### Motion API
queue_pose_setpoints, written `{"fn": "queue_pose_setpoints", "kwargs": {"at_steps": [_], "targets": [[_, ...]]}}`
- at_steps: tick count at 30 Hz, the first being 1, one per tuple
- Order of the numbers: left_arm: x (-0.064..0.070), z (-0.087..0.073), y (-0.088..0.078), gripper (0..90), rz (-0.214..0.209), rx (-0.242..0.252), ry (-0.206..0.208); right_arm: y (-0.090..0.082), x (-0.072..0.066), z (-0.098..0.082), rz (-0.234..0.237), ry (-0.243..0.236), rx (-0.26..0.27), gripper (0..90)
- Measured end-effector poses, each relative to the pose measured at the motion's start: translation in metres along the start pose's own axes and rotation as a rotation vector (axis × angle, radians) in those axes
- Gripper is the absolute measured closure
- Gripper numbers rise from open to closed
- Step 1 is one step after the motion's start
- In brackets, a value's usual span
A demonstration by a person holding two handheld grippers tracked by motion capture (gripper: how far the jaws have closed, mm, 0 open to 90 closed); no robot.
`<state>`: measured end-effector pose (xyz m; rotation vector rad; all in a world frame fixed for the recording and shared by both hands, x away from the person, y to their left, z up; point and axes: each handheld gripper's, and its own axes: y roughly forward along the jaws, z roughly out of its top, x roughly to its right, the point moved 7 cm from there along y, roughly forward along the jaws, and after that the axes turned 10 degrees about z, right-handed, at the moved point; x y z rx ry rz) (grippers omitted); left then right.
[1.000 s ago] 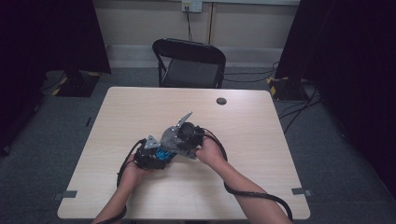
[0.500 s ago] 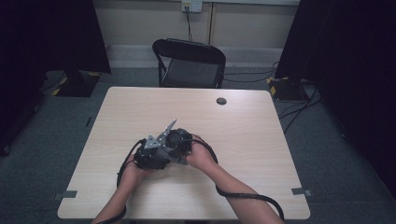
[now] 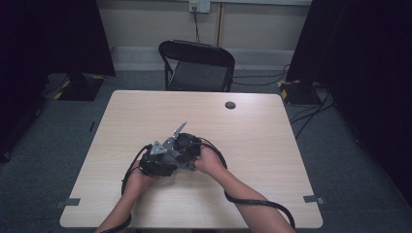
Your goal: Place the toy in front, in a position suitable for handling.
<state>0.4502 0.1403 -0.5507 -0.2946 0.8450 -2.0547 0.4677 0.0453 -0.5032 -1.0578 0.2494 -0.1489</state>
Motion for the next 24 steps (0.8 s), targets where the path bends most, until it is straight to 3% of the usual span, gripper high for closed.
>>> {"fn": "queue_pose_setpoints", "kwargs": {"at_steps": [24], "targets": [[0.0,0.0,0.0,24.6,0.001,0.0,0.001,-0.007,0.016,-0.005,-0.008,0.042,0.003,75.6]]}}
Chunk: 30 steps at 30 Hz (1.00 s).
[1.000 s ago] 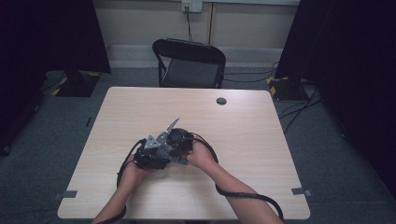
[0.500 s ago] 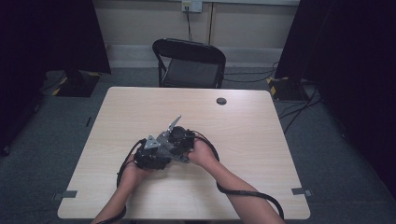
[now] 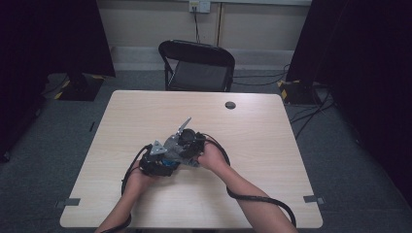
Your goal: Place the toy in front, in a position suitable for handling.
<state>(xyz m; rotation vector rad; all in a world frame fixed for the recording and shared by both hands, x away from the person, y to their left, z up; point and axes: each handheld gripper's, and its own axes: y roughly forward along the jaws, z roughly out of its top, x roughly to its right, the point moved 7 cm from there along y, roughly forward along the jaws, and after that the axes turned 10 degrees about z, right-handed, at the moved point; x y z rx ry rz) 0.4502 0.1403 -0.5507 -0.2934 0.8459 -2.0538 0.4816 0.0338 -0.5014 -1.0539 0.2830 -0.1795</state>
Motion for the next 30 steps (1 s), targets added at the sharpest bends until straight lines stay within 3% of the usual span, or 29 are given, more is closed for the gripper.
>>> {"fn": "queue_pose_setpoints", "kwargs": {"at_steps": [5,30], "targets": [[0.0,0.0,0.0,24.6,0.0,0.0,0.0,-0.001,0.004,0.0,-0.007,0.002,-0.003,75.6],[0.0,0.0,0.0,24.7,0.001,0.001,0.003,-0.011,0.03,-0.009,-0.028,0.101,0.031,75.6]]}}
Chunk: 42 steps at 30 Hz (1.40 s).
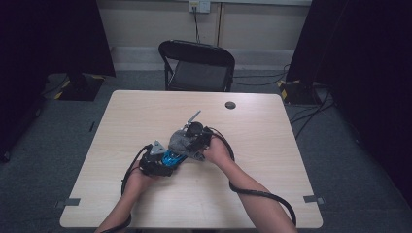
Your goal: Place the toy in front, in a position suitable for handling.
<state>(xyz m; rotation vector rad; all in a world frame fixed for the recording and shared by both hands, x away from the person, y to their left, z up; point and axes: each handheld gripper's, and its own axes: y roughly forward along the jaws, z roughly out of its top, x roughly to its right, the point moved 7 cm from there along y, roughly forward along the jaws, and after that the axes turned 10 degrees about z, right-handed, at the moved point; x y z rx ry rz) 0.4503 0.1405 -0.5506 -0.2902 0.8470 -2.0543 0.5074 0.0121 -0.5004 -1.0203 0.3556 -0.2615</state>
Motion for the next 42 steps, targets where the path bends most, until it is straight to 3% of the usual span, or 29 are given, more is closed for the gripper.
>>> {"fn": "queue_pose_setpoints", "kwargs": {"at_steps": [42], "targets": [[0.0,0.0,0.0,24.6,-0.001,0.0,-0.003,-0.011,0.035,-0.002,-0.058,0.122,0.055,75.7]]}}
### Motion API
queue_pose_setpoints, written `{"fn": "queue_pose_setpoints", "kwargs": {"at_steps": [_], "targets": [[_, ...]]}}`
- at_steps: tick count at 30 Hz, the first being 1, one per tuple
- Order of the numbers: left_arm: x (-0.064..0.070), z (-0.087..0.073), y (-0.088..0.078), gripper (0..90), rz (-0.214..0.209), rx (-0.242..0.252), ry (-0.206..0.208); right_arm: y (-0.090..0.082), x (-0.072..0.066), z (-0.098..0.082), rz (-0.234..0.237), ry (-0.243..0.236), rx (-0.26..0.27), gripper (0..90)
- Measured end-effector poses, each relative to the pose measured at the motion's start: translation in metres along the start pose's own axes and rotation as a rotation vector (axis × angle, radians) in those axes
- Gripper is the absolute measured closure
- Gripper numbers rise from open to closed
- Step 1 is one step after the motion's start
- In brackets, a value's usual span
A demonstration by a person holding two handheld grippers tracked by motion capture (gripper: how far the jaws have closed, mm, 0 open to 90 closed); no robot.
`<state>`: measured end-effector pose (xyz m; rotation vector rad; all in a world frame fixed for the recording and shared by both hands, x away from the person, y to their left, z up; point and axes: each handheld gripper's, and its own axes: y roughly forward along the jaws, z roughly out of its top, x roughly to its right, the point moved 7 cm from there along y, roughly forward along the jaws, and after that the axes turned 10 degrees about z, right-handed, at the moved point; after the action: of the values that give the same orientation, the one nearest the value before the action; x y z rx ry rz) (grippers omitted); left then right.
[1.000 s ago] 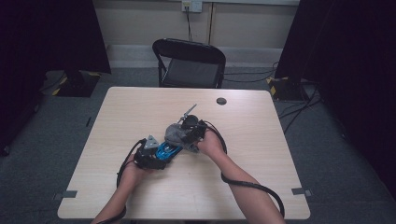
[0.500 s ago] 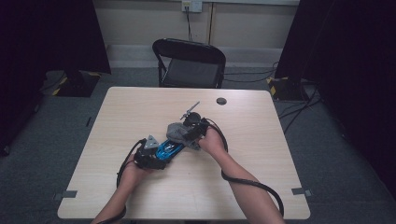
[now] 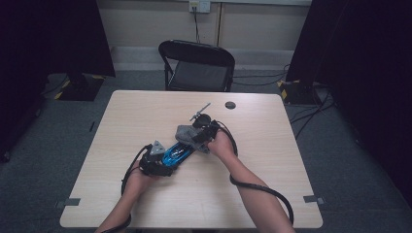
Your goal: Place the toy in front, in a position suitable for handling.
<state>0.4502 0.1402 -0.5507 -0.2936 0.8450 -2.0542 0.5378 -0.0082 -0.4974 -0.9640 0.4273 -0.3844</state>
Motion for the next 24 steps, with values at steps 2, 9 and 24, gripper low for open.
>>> {"fn": "queue_pose_setpoints", "kwargs": {"at_steps": [2,9,24], "targets": [[0.0,0.0,0.0,24.6,0.0,0.0,0.0,0.0,0.001,0.0,-0.005,0.01,0.002,75.7],[0.0,0.0,0.0,24.6,0.0,0.0,-0.001,0.0,0.006,0.001,-0.004,0.021,0.01,75.8],[0.0,0.0,0.0,24.7,0.0,0.0,0.0,-0.001,0.019,-0.001,-0.022,0.056,0.033,75.9]]}}
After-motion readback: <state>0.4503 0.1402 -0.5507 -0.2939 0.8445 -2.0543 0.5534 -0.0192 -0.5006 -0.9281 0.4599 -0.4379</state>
